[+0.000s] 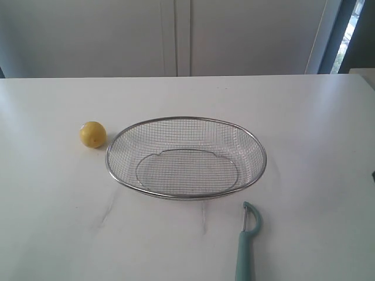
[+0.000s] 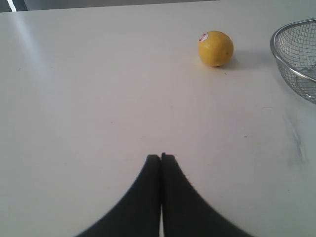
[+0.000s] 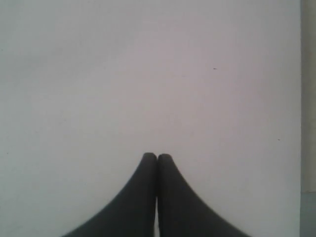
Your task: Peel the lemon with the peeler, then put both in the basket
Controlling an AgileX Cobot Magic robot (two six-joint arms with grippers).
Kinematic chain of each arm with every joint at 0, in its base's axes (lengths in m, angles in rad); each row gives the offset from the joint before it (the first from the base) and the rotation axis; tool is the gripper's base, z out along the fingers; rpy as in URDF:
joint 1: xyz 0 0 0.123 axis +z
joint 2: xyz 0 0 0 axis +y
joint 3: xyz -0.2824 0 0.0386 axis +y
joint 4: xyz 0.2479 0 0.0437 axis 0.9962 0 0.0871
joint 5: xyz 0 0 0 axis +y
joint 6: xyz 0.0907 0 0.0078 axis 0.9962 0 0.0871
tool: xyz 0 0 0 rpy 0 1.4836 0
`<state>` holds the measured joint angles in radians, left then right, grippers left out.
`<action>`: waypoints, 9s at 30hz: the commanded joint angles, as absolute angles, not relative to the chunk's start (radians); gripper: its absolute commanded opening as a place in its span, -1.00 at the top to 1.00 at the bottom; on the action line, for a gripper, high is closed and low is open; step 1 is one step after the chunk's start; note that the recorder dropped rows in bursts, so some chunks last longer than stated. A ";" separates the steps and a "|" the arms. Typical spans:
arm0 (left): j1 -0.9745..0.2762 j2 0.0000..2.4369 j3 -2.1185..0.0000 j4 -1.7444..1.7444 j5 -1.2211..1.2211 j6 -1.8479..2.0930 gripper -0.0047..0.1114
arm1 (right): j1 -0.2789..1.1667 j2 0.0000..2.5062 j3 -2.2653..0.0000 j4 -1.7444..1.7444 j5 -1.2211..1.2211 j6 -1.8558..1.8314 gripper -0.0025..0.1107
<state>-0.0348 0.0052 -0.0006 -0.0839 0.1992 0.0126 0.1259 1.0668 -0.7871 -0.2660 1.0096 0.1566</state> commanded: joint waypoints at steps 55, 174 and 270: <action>-0.033 0.000 0.000 -0.089 0.203 0.008 0.91 | 0.956 1.560 -1.193 -0.441 1.182 0.970 0.96; -0.033 0.000 0.000 -0.089 0.203 0.008 0.91 | 0.916 1.563 -0.674 -0.483 0.535 1.469 0.18; -0.033 0.000 0.000 -0.089 0.203 0.008 0.91 | 0.176 1.229 -0.831 0.537 0.627 -0.762 0.96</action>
